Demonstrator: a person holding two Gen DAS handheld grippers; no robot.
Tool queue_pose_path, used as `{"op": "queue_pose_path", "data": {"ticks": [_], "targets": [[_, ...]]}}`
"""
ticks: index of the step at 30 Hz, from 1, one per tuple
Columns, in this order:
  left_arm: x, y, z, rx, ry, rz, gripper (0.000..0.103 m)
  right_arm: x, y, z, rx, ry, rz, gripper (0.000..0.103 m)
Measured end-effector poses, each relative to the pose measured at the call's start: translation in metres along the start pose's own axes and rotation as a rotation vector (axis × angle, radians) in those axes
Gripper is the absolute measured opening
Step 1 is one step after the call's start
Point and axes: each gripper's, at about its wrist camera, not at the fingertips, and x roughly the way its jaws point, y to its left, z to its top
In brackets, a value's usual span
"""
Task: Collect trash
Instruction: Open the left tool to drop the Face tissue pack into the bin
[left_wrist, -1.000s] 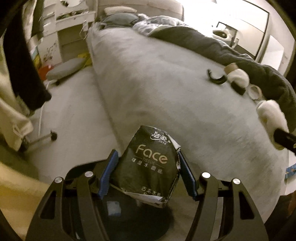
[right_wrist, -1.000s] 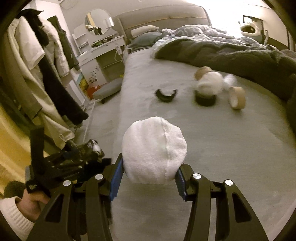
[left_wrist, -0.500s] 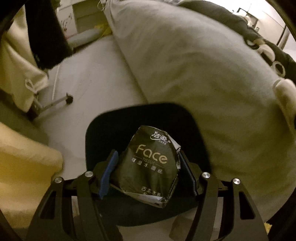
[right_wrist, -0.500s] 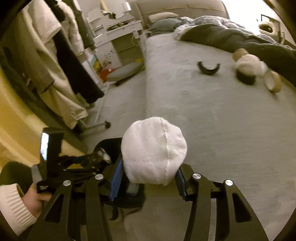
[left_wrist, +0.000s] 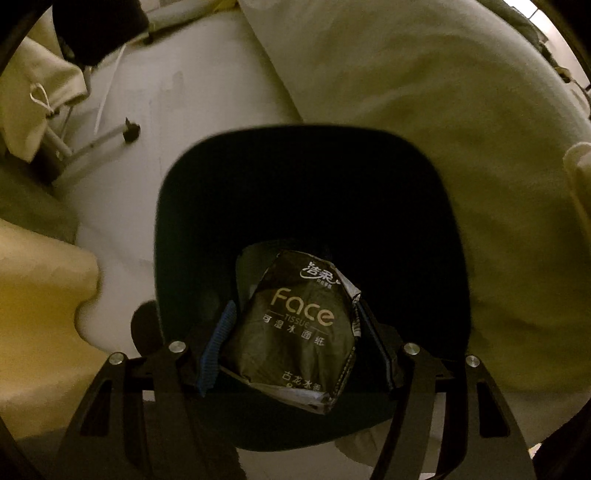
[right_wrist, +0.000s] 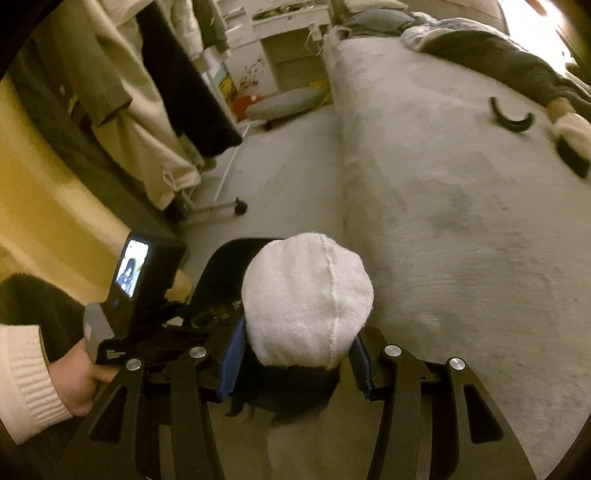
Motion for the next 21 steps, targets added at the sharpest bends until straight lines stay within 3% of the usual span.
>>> {"op": "queue_pose_path", "data": {"ticks": [6, 12, 18, 21], "targets": [[0.015, -0.002, -0.005, 0.028, 0.041, -0.006, 0.070, 0.026, 0.015, 0.004, -0.046, 0.054, 0.026, 0.051], [0.008, 0.011, -0.005, 0.030, 0.024, -0.025, 0.083, 0.056, 0.020, 0.007, -0.029, 0.113, 0.032, 0.051], [-0.001, 0.030, -0.006, 0.006, -0.004, -0.031, 0.083, 0.076, 0.025, 0.006, -0.016, 0.148, 0.035, 0.051], [-0.012, 0.035, -0.006, 0.002, -0.025, -0.070, 0.083, 0.082, 0.026, 0.005, -0.010, 0.159, 0.030, 0.051]]}}
